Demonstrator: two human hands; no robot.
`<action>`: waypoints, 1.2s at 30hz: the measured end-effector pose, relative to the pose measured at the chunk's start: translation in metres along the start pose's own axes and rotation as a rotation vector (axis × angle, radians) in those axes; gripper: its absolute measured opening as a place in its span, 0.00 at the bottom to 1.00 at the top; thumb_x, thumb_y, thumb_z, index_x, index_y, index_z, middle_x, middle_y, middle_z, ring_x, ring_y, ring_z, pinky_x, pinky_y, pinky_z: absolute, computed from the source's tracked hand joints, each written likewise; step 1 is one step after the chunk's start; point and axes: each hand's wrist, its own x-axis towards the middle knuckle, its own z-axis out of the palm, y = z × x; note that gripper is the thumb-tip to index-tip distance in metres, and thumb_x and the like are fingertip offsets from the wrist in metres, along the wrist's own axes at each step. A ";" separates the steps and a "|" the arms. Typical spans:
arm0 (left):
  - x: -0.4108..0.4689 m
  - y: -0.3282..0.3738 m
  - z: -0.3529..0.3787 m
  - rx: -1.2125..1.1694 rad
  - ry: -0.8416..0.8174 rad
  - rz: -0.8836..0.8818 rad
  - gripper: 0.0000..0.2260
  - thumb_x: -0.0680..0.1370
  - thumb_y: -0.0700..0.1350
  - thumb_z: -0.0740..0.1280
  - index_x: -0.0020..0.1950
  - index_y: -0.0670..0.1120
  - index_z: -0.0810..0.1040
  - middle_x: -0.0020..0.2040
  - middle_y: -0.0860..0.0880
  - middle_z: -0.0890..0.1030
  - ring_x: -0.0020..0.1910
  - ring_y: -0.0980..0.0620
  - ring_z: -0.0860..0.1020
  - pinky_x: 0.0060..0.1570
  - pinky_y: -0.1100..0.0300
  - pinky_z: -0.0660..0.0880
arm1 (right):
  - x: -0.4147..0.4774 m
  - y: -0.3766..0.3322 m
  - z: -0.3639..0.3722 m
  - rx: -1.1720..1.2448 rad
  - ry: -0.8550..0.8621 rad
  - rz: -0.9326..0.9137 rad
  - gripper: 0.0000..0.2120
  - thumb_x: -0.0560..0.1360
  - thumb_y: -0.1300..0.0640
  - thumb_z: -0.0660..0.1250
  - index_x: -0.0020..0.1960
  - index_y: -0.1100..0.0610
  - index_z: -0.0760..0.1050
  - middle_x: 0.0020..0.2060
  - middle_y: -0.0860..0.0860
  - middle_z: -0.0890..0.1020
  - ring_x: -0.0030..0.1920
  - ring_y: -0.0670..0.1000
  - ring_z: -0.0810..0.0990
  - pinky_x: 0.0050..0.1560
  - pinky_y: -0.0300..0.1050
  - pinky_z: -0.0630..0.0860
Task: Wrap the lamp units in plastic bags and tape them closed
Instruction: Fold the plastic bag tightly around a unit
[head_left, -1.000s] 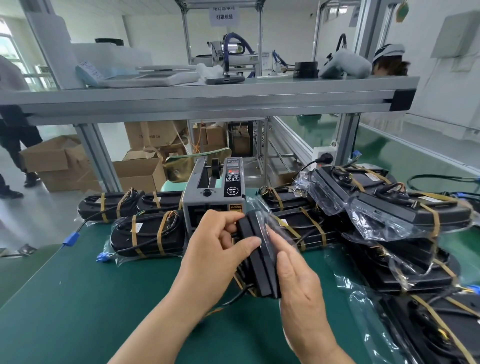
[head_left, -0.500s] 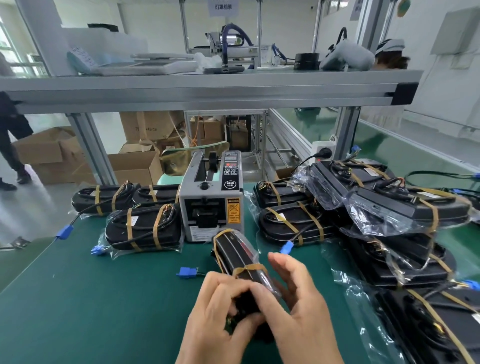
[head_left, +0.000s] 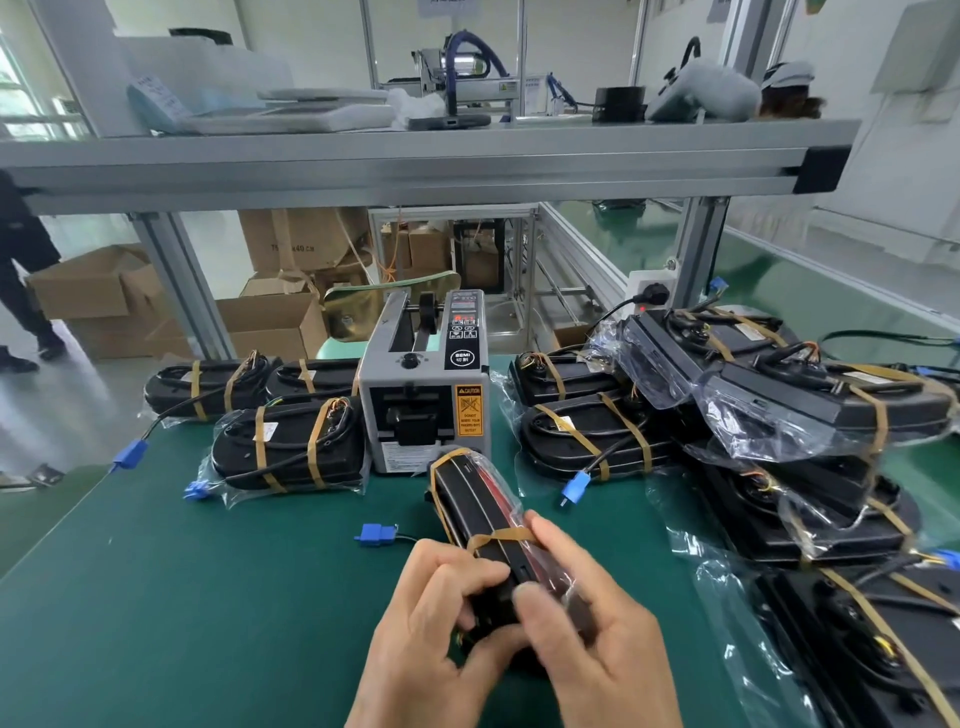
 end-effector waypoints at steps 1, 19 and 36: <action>0.000 0.000 0.000 -0.004 0.006 0.001 0.14 0.69 0.52 0.72 0.53 0.55 0.77 0.49 0.62 0.73 0.36 0.61 0.72 0.40 0.74 0.71 | 0.000 0.002 0.001 0.002 0.006 0.018 0.27 0.64 0.38 0.72 0.62 0.40 0.79 0.50 0.40 0.86 0.49 0.37 0.83 0.49 0.30 0.76; 0.129 -0.078 -0.008 -0.580 0.334 -1.261 0.06 0.80 0.43 0.68 0.45 0.42 0.80 0.31 0.51 0.77 0.24 0.59 0.68 0.20 0.69 0.64 | 0.001 -0.011 0.011 0.033 0.168 0.021 0.15 0.75 0.47 0.57 0.53 0.38 0.80 0.36 0.35 0.84 0.53 0.38 0.74 0.38 0.19 0.68; 0.128 -0.052 -0.009 -0.683 0.370 -1.114 0.10 0.76 0.39 0.68 0.35 0.47 0.75 0.28 0.52 0.72 0.23 0.57 0.68 0.26 0.65 0.65 | 0.003 -0.008 0.009 0.111 0.152 0.061 0.19 0.73 0.44 0.57 0.57 0.41 0.82 0.50 0.27 0.82 0.55 0.27 0.77 0.53 0.20 0.68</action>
